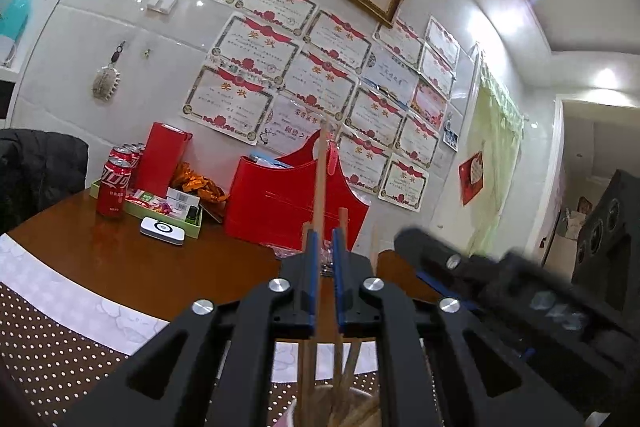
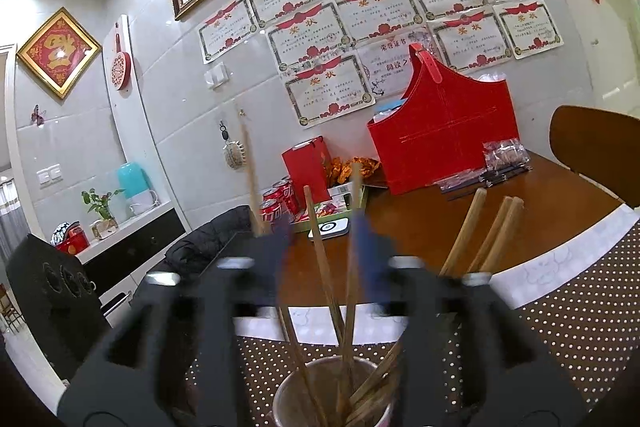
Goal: Organize utensils
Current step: 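Carry both chopsticks up into the pink cup and open both tools, then move both open tools back down over the chopstick pile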
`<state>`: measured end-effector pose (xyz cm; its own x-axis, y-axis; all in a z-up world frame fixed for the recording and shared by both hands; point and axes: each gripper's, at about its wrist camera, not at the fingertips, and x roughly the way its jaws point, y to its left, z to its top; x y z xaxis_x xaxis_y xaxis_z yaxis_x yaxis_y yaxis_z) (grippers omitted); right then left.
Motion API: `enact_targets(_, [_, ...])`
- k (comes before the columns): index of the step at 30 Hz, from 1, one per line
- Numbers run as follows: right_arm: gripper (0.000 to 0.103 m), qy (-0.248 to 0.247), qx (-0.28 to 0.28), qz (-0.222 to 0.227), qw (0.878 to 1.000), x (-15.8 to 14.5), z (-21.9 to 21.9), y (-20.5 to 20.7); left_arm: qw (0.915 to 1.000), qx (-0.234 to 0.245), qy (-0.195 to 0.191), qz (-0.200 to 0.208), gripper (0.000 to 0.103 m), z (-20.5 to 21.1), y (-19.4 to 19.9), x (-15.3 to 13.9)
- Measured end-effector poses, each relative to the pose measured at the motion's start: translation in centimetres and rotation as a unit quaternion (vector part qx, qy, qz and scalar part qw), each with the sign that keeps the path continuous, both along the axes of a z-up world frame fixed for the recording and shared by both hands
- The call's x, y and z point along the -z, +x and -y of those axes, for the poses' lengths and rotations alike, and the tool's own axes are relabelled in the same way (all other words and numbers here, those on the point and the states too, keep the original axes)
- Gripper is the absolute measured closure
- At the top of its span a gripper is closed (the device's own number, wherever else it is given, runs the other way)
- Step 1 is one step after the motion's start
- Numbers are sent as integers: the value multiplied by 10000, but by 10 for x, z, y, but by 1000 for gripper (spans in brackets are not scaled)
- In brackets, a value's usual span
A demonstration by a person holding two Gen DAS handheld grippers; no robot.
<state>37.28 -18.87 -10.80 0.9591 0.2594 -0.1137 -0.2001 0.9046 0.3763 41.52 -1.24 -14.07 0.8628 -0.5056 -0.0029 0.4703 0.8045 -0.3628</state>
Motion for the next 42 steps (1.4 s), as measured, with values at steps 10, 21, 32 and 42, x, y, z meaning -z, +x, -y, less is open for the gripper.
enact_targets(10, [6,271,195,365,9988,-30,22,-44,9988,-496,17,0,20,-28,-36,-31])
enact_targets(21, [6,26,474,-130,9988,-54,43,-110,9777,-1329,1564,-440,5,-17,-120,-81])
enact_targets(32, [6,-481,443,-845,9943,-47,50,-187,9622,-1573,2124,-650,5,-11,-214,-102])
enact_targets(42, [6,-923,158,-1476,9846,-23,40,-233,9531,-1667,2248,-1155,5,-17,-262,-91])
